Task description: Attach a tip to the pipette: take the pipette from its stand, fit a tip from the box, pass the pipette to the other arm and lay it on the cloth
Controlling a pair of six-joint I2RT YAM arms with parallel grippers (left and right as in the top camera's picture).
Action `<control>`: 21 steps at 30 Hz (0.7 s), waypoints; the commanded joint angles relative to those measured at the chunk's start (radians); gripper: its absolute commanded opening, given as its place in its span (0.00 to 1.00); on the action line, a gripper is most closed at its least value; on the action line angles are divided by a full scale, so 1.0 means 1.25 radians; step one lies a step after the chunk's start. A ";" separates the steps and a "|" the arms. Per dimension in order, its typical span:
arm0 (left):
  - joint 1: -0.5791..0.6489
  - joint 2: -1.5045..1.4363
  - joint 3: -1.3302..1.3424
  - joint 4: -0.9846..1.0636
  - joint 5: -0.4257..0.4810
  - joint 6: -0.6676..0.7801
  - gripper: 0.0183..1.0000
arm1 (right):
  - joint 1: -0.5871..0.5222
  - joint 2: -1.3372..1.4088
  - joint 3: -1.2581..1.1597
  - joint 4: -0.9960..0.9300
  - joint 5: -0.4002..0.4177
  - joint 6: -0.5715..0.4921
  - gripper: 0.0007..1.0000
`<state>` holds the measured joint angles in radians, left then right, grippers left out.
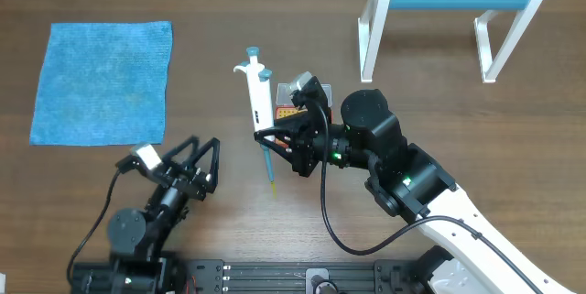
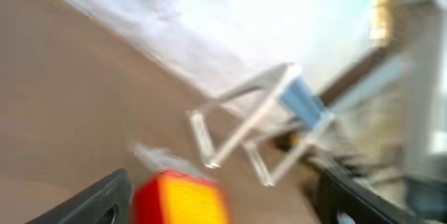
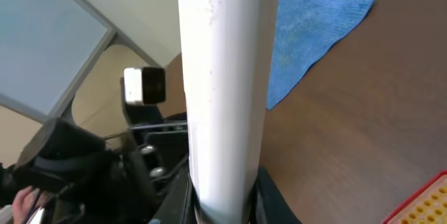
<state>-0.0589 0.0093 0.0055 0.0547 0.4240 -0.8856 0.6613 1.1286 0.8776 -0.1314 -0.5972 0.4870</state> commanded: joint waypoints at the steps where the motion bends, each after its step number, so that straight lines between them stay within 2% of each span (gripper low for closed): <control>1: 0.000 -0.002 0.000 0.167 0.135 -0.101 0.85 | 0.002 0.001 0.015 -0.042 -0.046 0.008 0.07; 4: 0.000 0.023 0.009 0.170 0.211 -0.126 0.85 | 0.002 0.001 0.015 -0.070 -0.129 0.009 0.07; 7: 0.000 0.076 0.035 0.172 0.275 -0.126 0.85 | 0.002 0.001 0.015 -0.073 -0.168 0.009 0.07; 12: 0.000 0.308 0.150 0.286 0.363 -0.095 0.85 | 0.002 0.001 0.015 -0.074 -0.197 0.008 0.07; 18: 0.000 0.601 0.291 0.533 0.526 -0.085 0.85 | 0.001 0.001 0.015 -0.074 -0.197 0.007 0.07; 21: -0.001 0.739 0.372 0.542 0.593 -0.084 0.85 | 0.001 0.001 0.015 -0.074 -0.206 0.005 0.07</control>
<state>-0.0597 0.8070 0.3824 0.7238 1.0317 -1.0000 0.6613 1.1305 0.8783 -0.2310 -0.8261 0.4931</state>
